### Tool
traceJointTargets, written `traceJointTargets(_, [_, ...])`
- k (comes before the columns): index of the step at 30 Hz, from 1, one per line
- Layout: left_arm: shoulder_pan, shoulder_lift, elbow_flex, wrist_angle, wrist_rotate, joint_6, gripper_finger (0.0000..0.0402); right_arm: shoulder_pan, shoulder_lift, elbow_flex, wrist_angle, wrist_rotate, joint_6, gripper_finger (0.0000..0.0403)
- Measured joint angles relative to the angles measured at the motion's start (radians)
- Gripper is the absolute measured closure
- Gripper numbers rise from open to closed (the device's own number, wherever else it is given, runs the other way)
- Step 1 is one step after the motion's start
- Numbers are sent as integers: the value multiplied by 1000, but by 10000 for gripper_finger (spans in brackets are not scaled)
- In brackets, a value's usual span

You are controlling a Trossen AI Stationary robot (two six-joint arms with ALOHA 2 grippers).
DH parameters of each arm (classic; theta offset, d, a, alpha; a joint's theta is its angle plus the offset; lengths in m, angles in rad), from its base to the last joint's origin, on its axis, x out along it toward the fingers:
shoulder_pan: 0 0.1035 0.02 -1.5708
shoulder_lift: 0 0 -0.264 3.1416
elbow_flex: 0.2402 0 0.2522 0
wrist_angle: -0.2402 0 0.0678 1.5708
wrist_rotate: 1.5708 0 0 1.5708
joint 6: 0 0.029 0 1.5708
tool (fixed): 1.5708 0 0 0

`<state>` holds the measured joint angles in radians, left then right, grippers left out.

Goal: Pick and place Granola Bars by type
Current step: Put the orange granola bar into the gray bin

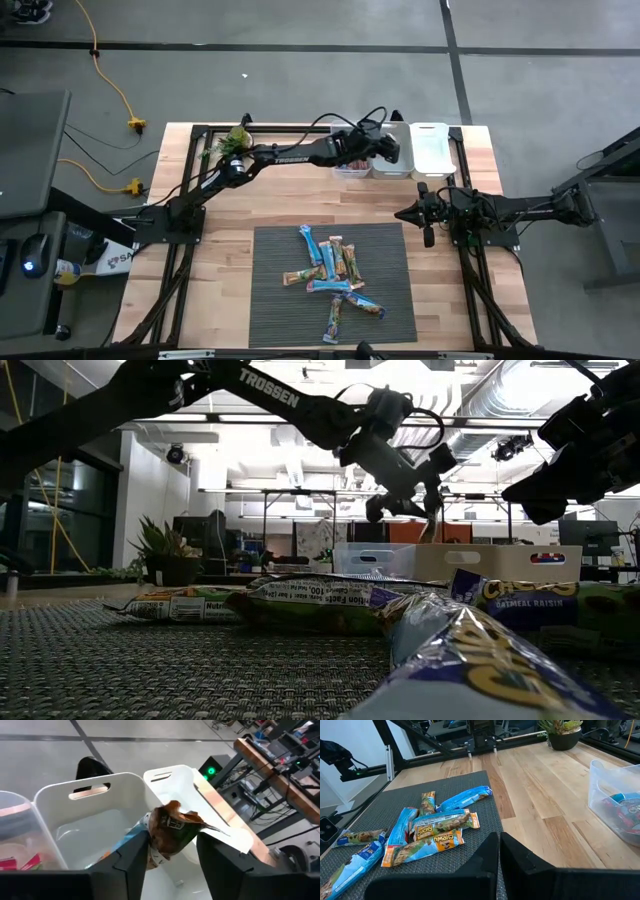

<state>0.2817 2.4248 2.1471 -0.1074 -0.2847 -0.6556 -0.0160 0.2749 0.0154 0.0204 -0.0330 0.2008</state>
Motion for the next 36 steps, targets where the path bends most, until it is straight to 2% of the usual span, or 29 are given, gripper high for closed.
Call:
traceJointTargets(8, [0,0,0,-14,-13,21,228,0,0,0,0,0,0,402])
traceJointTargets(14, [0,-1,0,11,63,22,228,0,0,0,0,0,0,402])
traceJointTargets(18, [5,-44,-1,39,146,62,228,0,0,0,0,0,0,402])
traceJointTargets(23, [34,-148,0,9,267,151,229,0,0,0,0,0,0,402])
traceJointTargets(28, [75,-273,0,-58,393,162,230,0,0,0,0,0,0,402])
traceJointTargets(33, [107,-384,1,-238,659,170,230,0,-1,0,0,0,0,402])
traceJointTargets(36, [106,-436,1,-393,820,242,230,0,-1,0,0,0,0,402])
